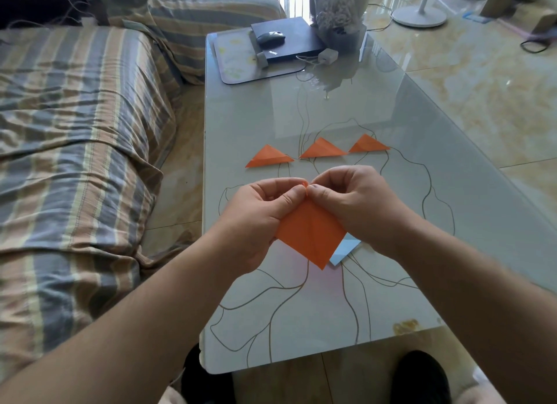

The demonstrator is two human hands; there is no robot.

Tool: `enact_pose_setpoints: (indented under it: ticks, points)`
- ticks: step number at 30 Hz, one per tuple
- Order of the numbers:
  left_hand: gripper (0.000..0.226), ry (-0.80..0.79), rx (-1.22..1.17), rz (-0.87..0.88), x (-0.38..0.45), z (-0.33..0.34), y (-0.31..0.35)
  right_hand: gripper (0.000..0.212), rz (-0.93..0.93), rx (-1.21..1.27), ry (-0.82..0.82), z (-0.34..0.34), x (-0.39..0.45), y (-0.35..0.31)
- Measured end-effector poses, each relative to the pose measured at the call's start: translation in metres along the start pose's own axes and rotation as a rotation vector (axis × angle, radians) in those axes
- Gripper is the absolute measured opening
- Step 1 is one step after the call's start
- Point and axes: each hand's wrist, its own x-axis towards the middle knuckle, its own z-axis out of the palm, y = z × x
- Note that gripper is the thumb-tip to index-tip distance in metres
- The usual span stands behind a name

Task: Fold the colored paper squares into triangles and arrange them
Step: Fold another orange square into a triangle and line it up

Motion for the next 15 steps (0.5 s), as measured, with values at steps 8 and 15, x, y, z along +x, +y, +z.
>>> enact_pose_setpoints:
  ticks: [8, 15]
  points:
    - [0.016, 0.024, 0.058, 0.079, -0.0004, -0.0010, -0.0013, 0.018, 0.023, 0.021, -0.004, -0.0005, -0.0015, -0.0024]
    - [0.018, 0.005, 0.004, 0.048, -0.0031, 0.0016, 0.0007, 0.018, 0.012, 0.027, 0.027, -0.0018, -0.0015, -0.0033]
